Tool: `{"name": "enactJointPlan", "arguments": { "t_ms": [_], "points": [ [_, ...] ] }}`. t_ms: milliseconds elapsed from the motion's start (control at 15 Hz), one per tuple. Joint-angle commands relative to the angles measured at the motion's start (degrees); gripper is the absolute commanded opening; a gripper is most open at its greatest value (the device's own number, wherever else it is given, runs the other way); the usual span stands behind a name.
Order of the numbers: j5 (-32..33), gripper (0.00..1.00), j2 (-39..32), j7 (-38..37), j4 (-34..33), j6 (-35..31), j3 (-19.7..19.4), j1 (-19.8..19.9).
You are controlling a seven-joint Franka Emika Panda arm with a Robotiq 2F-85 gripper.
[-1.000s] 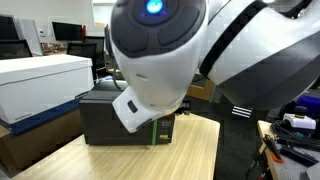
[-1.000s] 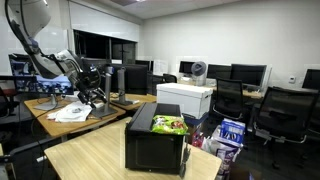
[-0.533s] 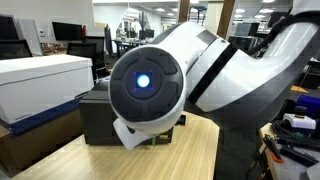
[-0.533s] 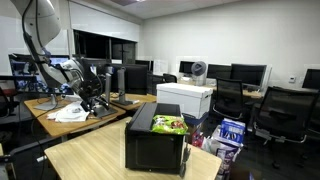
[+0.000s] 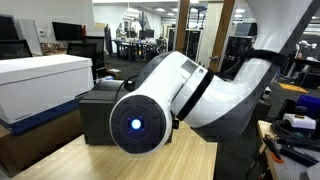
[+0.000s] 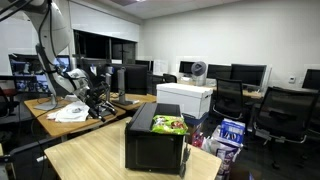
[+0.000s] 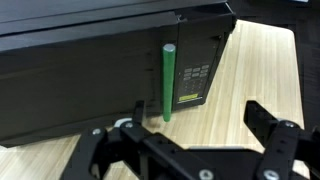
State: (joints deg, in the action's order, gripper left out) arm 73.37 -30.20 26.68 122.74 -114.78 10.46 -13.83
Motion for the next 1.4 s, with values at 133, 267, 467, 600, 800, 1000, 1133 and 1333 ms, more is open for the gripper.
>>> {"name": "enactJointPlan", "arguments": {
  "t_ms": [133,267,467,600,800,1000,1133,1333],
  "points": [
    [4.7,1.00,-4.9,-3.3,-4.6,4.8,-0.3,-0.6],
    [5.5,1.00,-5.8,-2.1,-4.9,6.8,-1.0,0.2],
    [7.5,1.00,-5.6,0.1,-3.9,7.5,-2.5,2.2],
    [9.5,1.00,-5.2,1.5,-3.0,6.6,-3.7,3.9],
    [12.5,1.00,-5.4,3.5,-2.0,4.3,-5.0,7.2],
    [12.1,1.00,-4.7,10.9,-0.1,-0.9,-4.2,10.4],
    [12.0,1.00,-2.9,14.2,1.3,-3.2,-3.8,11.0],
    [10.8,1.00,-1.0,17.9,2.5,-4.9,-3.6,11.3]
  ]
}}
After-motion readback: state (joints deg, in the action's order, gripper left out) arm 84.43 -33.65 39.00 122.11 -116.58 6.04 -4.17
